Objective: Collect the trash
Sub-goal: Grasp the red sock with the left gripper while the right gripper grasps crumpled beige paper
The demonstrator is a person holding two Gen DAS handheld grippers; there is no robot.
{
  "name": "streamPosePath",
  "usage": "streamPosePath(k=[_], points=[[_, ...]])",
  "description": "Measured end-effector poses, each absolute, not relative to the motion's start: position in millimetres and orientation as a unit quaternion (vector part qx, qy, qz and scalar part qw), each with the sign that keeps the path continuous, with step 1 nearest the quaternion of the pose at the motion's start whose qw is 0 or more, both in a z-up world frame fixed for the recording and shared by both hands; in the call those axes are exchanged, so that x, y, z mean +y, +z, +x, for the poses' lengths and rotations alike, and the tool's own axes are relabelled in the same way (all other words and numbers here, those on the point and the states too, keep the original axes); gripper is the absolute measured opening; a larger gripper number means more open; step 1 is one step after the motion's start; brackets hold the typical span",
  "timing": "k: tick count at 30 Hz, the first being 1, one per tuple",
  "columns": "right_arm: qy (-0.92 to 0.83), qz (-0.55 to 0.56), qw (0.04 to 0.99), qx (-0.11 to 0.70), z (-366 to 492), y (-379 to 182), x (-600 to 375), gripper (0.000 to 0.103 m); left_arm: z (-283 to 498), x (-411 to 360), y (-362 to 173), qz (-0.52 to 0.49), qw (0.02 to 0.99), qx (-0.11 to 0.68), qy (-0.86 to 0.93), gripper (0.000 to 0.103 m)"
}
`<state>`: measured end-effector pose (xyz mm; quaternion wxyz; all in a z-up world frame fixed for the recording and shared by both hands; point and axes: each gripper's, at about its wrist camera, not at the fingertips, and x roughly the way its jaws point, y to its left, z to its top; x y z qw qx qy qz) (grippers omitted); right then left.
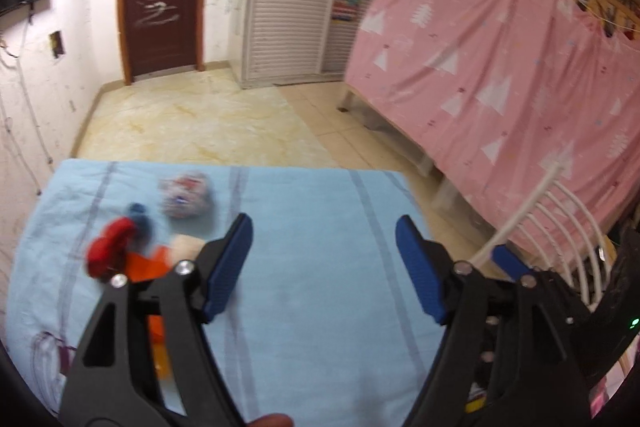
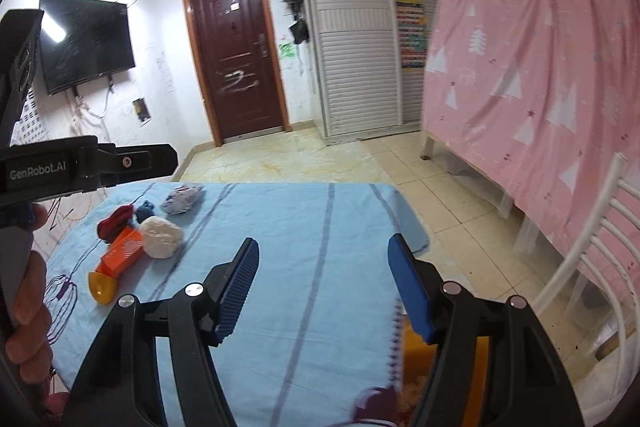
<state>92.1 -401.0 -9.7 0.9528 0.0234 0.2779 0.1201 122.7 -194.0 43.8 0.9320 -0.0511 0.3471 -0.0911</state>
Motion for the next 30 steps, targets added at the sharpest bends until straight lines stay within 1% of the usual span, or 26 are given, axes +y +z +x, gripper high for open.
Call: streamPosePath(k=[8,14,19,22,30], points=[[0.161,0.004,0.943,0.292,112,-6,-345,0.061,128,-116,43,-0.034,0.937,0.347,-0.028,0.072],[0.188,-0.014,0.934,0.304,127,-8,-296,0.061,134,-68,35,-0.049,0.933,0.357,-0.002,0.072],[0.205,-0.027,0.926,0.315,136,-12,-266,0.061,138,-49,17,-0.051,0.924,0.379,-0.009,0.073],[0.203,-0.035,0.923,0.325,144,-17,-251,0.061,138,-42,5,-0.043,0.922,0.385,-0.020,0.077],[0.206,-0.040,0.912,0.351,160,-31,-232,0.061,145,-34,-21,0.006,0.918,0.395,-0.028,0.078]])
